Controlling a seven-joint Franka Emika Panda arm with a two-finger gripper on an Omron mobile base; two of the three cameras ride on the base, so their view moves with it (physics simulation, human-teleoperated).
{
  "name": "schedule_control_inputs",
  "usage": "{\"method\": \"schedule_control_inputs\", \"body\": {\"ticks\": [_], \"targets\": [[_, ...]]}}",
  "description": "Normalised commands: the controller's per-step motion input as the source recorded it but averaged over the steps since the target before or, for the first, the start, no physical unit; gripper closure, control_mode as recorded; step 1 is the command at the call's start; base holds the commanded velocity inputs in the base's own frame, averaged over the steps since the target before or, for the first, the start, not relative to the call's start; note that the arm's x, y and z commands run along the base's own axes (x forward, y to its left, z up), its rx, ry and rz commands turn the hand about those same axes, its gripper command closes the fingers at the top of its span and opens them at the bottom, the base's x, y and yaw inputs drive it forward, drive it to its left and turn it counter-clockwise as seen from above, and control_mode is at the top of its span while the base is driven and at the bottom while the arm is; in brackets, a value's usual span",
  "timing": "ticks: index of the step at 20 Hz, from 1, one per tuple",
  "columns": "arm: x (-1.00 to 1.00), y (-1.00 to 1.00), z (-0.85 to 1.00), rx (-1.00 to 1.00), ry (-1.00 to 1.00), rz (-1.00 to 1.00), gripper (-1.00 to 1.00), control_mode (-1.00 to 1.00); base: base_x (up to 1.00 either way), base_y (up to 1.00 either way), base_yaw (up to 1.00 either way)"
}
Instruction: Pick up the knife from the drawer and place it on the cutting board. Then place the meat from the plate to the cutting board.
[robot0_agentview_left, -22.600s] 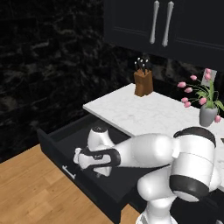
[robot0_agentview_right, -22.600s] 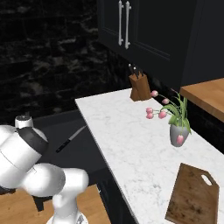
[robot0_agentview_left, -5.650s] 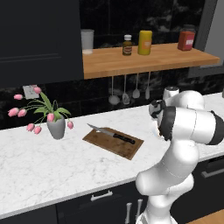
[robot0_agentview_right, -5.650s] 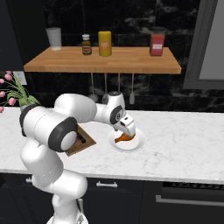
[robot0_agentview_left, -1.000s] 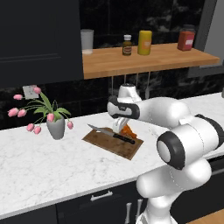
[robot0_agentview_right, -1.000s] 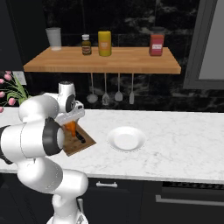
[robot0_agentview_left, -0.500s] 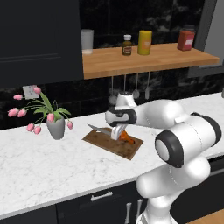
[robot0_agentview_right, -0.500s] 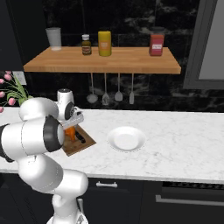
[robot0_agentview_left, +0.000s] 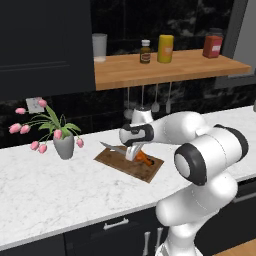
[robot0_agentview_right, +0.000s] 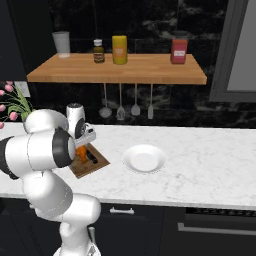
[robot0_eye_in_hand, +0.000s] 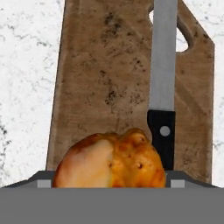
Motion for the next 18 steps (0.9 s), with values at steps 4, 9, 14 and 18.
{"method": "schedule_control_inputs", "body": {"ticks": [4, 9, 14, 18], "targets": [[0.06, 0.20, -0.02, 0.00, 0.00, 0.00, -1.00, -1.00, 0.00, 0.00, 0.00], [0.00, 0.15, 0.00, 0.00, 0.00, 0.00, -1.00, -1.00, 0.00, 0.00, 0.00], [-0.11, 0.00, 0.15, 0.00, -0.03, 0.01, -1.00, -1.00, 0.00, 0.00, 0.00], [-0.57, -0.01, 0.65, 0.00, -0.16, 0.04, -1.00, -1.00, 0.00, 0.00, 0.00]]}}
